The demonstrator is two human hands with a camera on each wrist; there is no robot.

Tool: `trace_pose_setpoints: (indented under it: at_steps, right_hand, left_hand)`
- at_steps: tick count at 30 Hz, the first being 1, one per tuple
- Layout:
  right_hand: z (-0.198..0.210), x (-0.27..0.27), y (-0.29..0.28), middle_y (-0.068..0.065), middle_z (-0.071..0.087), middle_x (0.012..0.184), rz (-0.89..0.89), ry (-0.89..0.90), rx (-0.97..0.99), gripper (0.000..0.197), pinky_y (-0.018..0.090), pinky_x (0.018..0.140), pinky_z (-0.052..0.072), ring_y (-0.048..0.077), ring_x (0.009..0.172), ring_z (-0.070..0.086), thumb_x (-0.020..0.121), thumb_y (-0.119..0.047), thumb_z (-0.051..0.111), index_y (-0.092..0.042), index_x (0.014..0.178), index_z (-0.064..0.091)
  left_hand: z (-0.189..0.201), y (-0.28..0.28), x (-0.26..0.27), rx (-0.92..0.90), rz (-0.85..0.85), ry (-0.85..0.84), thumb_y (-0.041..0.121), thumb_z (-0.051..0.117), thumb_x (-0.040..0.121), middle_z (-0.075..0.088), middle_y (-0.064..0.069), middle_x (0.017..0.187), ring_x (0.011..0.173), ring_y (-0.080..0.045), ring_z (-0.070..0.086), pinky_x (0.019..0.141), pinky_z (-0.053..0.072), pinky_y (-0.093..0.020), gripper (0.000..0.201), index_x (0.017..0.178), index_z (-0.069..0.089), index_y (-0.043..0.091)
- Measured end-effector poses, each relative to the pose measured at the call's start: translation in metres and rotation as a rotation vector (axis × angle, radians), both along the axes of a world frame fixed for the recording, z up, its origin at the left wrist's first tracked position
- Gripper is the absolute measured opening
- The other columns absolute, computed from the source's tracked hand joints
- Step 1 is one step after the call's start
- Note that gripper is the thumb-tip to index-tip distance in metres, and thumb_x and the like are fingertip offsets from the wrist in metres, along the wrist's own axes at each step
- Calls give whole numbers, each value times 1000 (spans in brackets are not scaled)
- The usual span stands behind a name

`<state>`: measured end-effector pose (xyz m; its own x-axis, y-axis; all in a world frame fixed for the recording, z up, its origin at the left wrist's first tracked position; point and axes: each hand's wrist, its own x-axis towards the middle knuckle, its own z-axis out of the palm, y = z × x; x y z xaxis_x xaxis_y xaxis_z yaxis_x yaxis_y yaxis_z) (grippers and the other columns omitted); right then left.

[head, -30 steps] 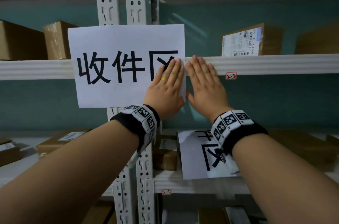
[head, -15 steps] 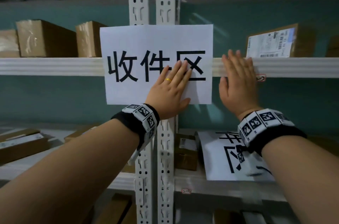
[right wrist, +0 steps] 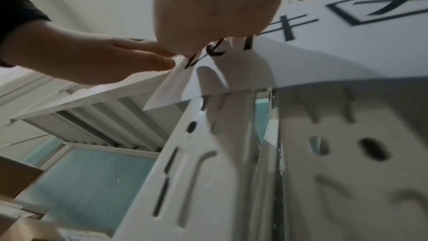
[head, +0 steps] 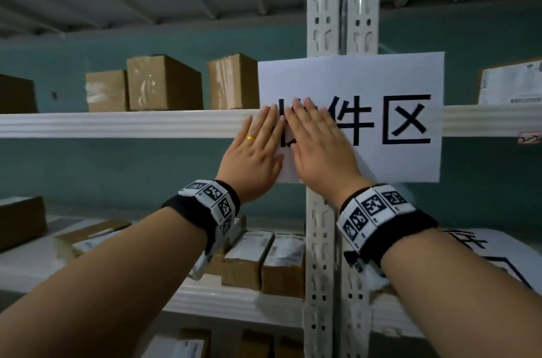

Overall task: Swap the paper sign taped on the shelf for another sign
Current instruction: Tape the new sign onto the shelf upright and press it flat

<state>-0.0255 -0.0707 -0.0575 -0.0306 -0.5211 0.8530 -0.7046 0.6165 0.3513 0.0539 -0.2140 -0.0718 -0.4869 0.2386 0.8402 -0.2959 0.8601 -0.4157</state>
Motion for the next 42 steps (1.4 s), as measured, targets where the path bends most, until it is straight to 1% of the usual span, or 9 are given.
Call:
trace_pose_setpoints:
  at_steps: [2,7,12,16,23,28,33,37,42]
  right_hand:
    - [-6,0,-18,10,14,159,-68,-4,10,57,38,120,-2,23,147,9,97,-30,21,-9,150,16]
    - [-13,-6,-34,12,11,159,-236,28,-7,60,42,117,4,25,147,8,97,-36,20,-8,150,13]
    - [-11,-8,-32,10,4,160,-285,21,21,63,42,117,2,22,148,2,97,-42,17,-11,151,8]
    - [-11,-10,-34,7,-6,158,-286,-23,10,64,41,117,-1,21,148,0,96,-44,16,-13,150,0]
    - [-13,-4,-32,7,-3,160,-314,-35,13,64,40,117,-4,19,147,-2,97,-44,16,-14,150,-1]
    - [-10,4,-26,6,-3,160,-338,-54,33,64,38,114,-14,18,147,-5,96,-45,12,-15,151,1]
    - [-20,6,-11,3,-12,159,-338,-133,22,63,38,116,-13,18,147,-11,99,-44,17,-17,150,-7]
    - [-26,10,8,2,-16,158,-318,-234,8,63,38,118,-11,16,146,-16,97,-45,10,-18,149,-11]
    - [-25,15,42,3,-12,160,-331,-292,7,62,35,117,-13,15,146,-14,98,-44,10,-16,150,-9]
  left_hand:
    - [3,-15,2,-16,2,-4,32,28,96,24,-16,155,145,-29,21,118,13,-42,59,147,28,1]
    - [7,-32,-7,-70,-6,-1,43,24,98,24,-15,156,146,-28,20,119,21,-45,63,148,26,4]
    - [10,-46,-11,-120,-7,1,59,24,93,23,-10,157,146,-25,21,117,23,-47,75,149,25,9]
    - [5,-69,-4,-134,53,-14,63,25,91,19,-8,158,147,-24,18,116,19,-50,77,151,19,15]
    - [0,-76,10,-128,84,-25,62,22,92,18,-5,159,147,-21,17,116,14,-49,77,151,18,14]
    - [-2,-69,14,-92,118,-36,62,22,91,17,-6,159,147,-22,16,116,11,-50,76,151,17,16]
    - [-7,-64,18,-42,175,-87,64,16,90,-9,-3,157,149,-21,1,117,2,-49,77,151,-1,20]
    - [-11,-56,30,-9,218,-137,63,18,91,-22,-2,152,148,-20,-8,120,-4,-48,79,146,-15,18]
    - [-13,-45,55,96,303,-225,54,18,96,-16,1,159,149,-18,-8,121,-4,-45,74,150,-13,16]
